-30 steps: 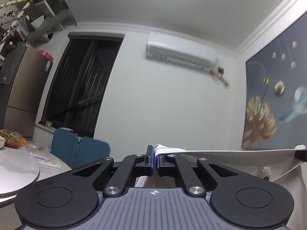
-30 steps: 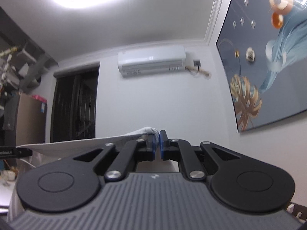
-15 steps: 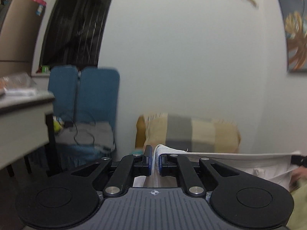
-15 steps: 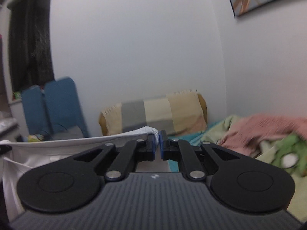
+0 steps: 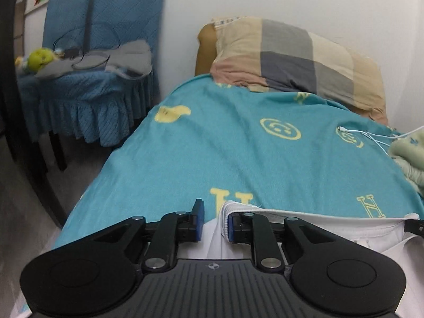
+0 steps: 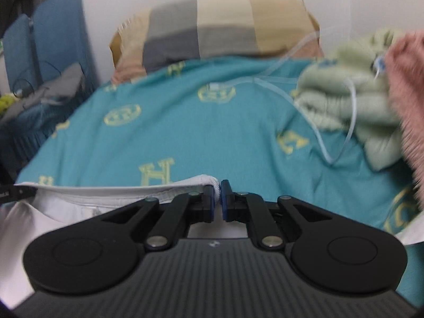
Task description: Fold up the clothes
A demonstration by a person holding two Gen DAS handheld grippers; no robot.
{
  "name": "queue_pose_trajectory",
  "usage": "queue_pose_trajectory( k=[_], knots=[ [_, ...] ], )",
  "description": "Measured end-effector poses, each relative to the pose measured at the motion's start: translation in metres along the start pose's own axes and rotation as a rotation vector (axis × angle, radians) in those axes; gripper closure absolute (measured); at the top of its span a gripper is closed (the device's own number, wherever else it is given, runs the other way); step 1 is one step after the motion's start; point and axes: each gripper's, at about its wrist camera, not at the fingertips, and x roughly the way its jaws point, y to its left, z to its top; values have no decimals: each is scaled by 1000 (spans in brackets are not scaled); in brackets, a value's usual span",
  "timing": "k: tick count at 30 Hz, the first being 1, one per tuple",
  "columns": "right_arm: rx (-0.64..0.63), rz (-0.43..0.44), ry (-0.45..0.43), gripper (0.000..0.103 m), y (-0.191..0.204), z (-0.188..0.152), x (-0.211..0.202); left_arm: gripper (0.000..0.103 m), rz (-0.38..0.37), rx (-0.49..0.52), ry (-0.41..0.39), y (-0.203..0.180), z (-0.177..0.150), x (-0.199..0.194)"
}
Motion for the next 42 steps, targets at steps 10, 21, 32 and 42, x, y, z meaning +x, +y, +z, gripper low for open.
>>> queue_pose_trajectory(
  k=[10,21,32,42],
  knots=[
    [56,163,97,15,6,20,-40,6,-9,71,78,4,25,-51],
    [97,173,3,15,4,-9,-226,3,-99,73,-44,0,-8,-291],
    [176,201,-83,20,-24,-110,-426,3,-151,101,-54,-20,-116,-492],
    [334,228,-91,29,-62,-154,-459,2,-177,66,-64,-22,-162,-529]
  ],
)
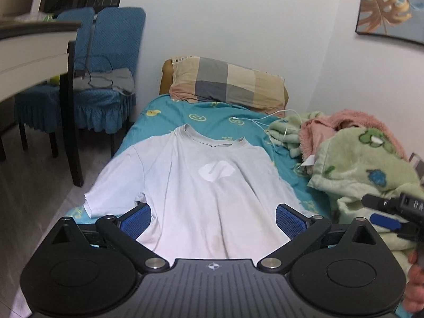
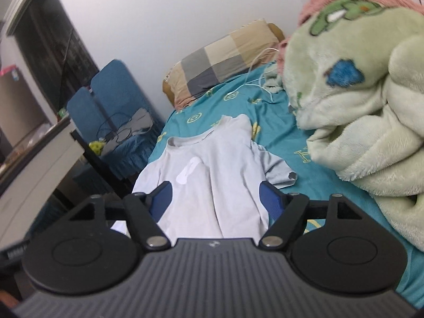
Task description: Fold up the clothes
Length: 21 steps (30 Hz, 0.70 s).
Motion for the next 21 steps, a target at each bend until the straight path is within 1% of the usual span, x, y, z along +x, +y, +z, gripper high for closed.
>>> queue_pose_trajectory(
  k=[2,3,5,8,11,15,17,21],
  knots=[
    [50,-3,6,43,-8,-2,5,2,-4,-2,-4,-2,-1,0],
    [77,-3,13,44,-12,-3,8,2,-7,-9,-5,-2,-1,1],
    [129,2,36,50,-21,-6,16,2,-9,-29,-1,-2,-1,4],
    [222,-2,55,50,-35,-10,27,2,-8,-68,12,0,-2,7],
    [358,7,53,49,-52,-15,47,2,-2,-111,32,4,-4,13],
    [543,5,73,50,-76,-22,93,2,18,-195,66,16,-5,27],
    [608,3,89,49,-85,-24,117,2,26,-240,84,25,-5,36],
    [708,-29,99,47,-103,-29,160,2,34,-322,106,44,-5,54]
  ],
)
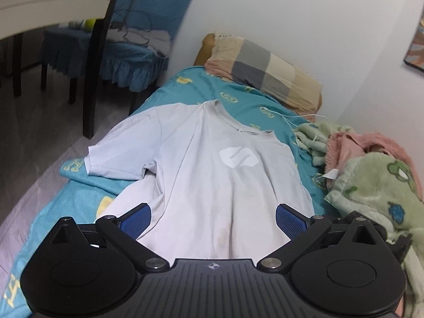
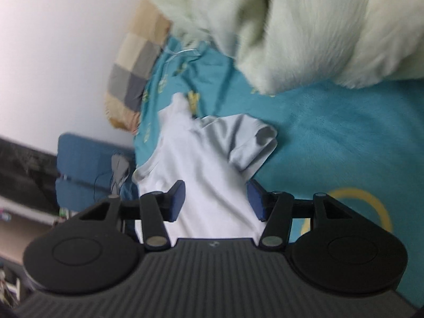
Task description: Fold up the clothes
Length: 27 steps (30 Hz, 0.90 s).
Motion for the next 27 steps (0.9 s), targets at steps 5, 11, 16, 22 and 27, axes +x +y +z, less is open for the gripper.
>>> queue_pose_trajectory(
  k=[5,11,16,22,27],
  knots=[
    [68,26,-37,47,-5,16,38,2,9,-85,15,18,7,24],
    [25,10,-145,48,8,30,59,2,19,-111,34,22,6,50],
    [-137,-70,-198,95,20,37,65,2,20,-101,57,21,1,61],
    [-514,-77,-413,96,73,27,27,2,21,-89,34,19,2,54],
    [-641,-133,-540,96,92,27,7,2,27,-82,13,18,6,47]
  ],
)
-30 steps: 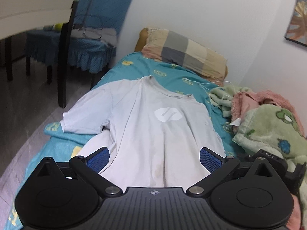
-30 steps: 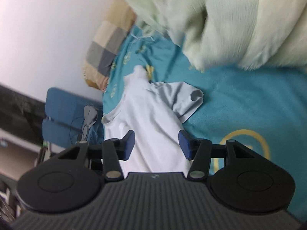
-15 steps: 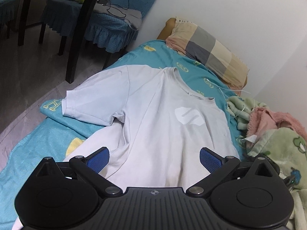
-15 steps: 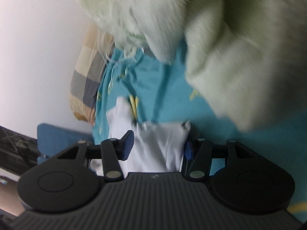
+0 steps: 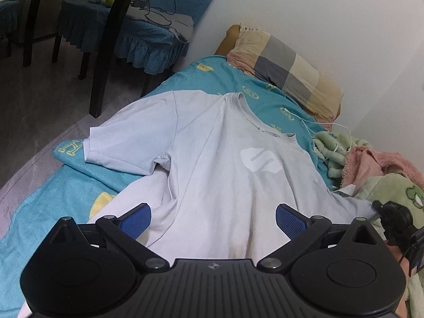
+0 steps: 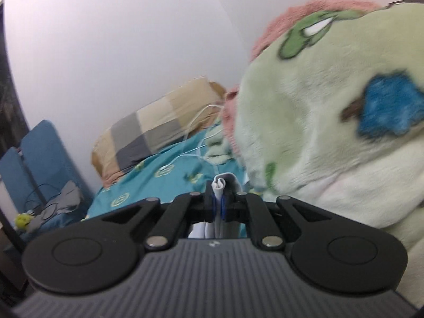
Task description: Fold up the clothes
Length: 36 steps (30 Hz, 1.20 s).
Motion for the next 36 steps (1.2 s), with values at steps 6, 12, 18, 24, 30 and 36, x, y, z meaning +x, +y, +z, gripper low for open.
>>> queue_pose_trajectory(
  k=[6,12,18,24,30,36],
  knots=[
    [-114,-101,-45,96,-6,10,1,2,26,46,-28,-3,8,-7],
    [-274,-147,-153,96,25,36,-14,2,4,69,-33,-1,15,-13],
    [-735,180,-116,96,138,-12,-31,2,16,54,-76,16,28,-22],
    [-1017,449,166,95,207,-130,-38,2,58,28,-92,40,37,-22],
    [-906,453,344,55,189,-139,-40,2,32,97,-85,29,34,-14],
    [-642,477,397,24,151,-86,-95,2,16,225,-107,7,21,-16]
  ],
)
